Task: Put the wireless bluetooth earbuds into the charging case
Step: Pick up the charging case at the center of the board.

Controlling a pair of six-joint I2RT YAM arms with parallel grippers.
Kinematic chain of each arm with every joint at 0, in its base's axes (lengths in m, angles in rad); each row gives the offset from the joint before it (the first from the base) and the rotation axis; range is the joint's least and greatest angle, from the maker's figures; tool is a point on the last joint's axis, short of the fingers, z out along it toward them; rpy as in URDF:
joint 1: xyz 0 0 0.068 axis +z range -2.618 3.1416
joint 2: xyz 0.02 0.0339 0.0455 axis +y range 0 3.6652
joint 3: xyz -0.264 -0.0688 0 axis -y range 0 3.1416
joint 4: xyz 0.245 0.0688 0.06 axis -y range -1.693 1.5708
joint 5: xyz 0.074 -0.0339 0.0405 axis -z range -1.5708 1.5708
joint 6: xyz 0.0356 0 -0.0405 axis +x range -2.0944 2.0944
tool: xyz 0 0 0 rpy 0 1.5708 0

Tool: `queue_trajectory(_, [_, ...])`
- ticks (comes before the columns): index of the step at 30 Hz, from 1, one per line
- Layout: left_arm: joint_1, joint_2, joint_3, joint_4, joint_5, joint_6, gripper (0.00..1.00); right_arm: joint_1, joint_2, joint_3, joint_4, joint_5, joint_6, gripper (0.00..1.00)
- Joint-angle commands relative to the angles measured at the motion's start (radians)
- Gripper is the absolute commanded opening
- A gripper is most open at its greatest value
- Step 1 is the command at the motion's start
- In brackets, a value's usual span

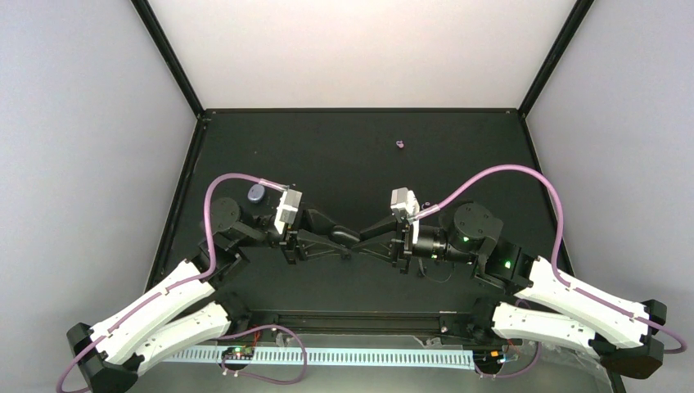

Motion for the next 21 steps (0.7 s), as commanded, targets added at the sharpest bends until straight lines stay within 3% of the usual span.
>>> queue_trajectory(1, [-0.002, 0.004, 0.008, 0.041, -0.001, -0.003, 0.38, -0.003, -0.009, -0.013, 0.038, 0.009, 0.007, 0.01])
queue_trajectory(8, [-0.003, 0.005, 0.005, 0.037, 0.003, 0.004, 0.21, -0.004, -0.009, -0.015, 0.042, 0.009, 0.011, 0.01])
queue_trajectory(17, [-0.003, 0.014, 0.005, 0.038, 0.011, 0.006, 0.18, -0.003, -0.012, -0.013, 0.042, 0.003, 0.01, 0.01])
queue_trajectory(21, [-0.003, 0.018, 0.004, 0.038, 0.011, 0.002, 0.34, -0.004, -0.012, -0.011, 0.038, 0.005, 0.008, 0.01])
